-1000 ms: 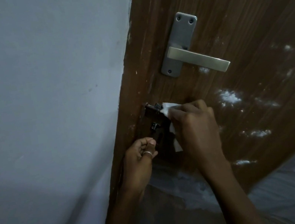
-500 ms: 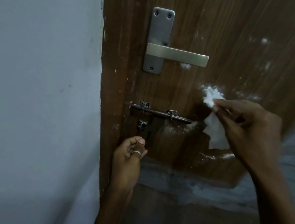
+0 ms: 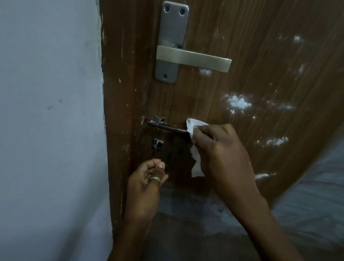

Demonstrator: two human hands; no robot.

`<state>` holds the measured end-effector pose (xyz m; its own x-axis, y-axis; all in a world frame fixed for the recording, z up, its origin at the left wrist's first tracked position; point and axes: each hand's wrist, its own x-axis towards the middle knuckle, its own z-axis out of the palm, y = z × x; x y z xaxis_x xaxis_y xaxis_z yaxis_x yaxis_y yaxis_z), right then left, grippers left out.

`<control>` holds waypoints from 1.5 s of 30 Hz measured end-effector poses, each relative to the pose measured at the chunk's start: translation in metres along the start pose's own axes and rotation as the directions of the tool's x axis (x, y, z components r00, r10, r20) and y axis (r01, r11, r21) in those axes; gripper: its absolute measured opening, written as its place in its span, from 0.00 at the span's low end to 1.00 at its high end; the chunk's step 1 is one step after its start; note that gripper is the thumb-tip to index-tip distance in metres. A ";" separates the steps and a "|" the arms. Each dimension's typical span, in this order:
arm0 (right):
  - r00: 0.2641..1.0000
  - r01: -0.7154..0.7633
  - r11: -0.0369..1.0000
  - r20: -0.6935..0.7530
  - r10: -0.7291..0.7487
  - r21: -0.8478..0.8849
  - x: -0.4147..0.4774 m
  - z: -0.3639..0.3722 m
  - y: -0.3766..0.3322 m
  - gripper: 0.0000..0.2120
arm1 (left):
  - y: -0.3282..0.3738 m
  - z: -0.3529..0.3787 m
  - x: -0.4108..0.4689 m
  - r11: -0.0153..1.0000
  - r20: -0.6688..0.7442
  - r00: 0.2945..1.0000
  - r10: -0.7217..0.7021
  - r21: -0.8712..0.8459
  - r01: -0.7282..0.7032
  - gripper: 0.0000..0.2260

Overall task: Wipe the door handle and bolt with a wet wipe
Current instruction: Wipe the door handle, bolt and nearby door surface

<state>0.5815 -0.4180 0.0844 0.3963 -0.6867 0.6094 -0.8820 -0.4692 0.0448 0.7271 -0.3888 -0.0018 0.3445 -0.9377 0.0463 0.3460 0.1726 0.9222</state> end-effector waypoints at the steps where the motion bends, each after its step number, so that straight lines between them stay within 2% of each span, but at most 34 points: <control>1: 1.000 0.007 1.000 0.001 -0.007 -0.025 -0.002 -0.001 0.003 0.16 | 0.000 -0.001 0.000 1.000 0.000 1.000 0.004 -0.004 -0.004 0.07; 4: 0.998 -0.034 0.994 0.043 0.039 -0.106 -0.013 -0.013 0.021 0.15 | 0.000 -0.001 0.001 1.000 0.005 1.000 -0.006 -0.006 0.006 0.07; 7: 0.994 -0.098 0.989 0.041 0.103 -0.113 -0.018 -0.026 0.034 0.15 | -0.002 0.001 0.002 1.000 -0.002 1.000 -0.016 -0.016 0.016 0.07; 13: 0.999 0.019 0.996 0.050 -0.015 -0.086 0.010 -0.010 -0.002 0.18 | -0.001 -0.001 0.001 1.000 -0.001 1.000 -0.018 -0.006 0.018 0.07; 17: 0.996 -0.022 0.997 0.085 0.028 -0.069 -0.003 -0.012 0.010 0.20 | -0.001 -0.001 0.001 1.000 -0.015 1.000 0.004 -0.019 -0.004 0.06; 21: 0.997 -0.068 0.992 0.038 0.073 -0.108 -0.014 -0.024 0.029 0.18 | -0.002 0.001 0.002 0.999 -0.013 1.000 -0.013 -0.037 0.012 0.06; 27: 0.999 0.013 0.998 0.053 -0.010 -0.062 0.006 -0.006 -0.001 0.20 | -0.005 0.000 0.002 1.000 -0.021 1.000 -0.001 -0.026 0.001 0.07; 31: 0.996 -0.048 0.997 0.071 0.053 -0.059 -0.009 -0.016 0.016 0.20 | -0.006 0.000 0.003 1.000 -0.015 1.000 -0.011 -0.027 0.010 0.07; 35: 0.995 -0.102 0.993 -0.009 0.101 -0.056 -0.011 -0.042 0.027 0.19 | -0.009 -0.001 0.004 0.999 -0.015 1.000 -0.027 -0.023 0.027 0.07; 38: 1.000 -0.021 1.000 -0.012 0.021 -0.003 0.015 -0.039 0.005 0.18 | -0.009 -0.001 0.005 0.999 -0.012 0.999 -0.031 -0.024 0.031 0.07; 42: 0.973 0.171 0.985 0.162 -0.165 -0.020 0.041 -0.021 -0.015 0.19 | -0.008 -0.001 0.003 1.000 -0.013 1.000 -0.018 -0.021 0.018 0.07; 45: 0.967 0.165 0.984 0.207 -0.149 -0.064 0.037 -0.022 -0.011 0.21 | -0.007 -0.001 0.002 1.000 -0.011 1.000 -0.002 -0.017 0.002 0.07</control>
<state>0.6004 -0.4262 0.1243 0.5672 -0.7090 0.4191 -0.8189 -0.5397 0.1953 0.7260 -0.3917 -0.0083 0.3534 -0.9346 0.0402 0.3612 0.1759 0.9157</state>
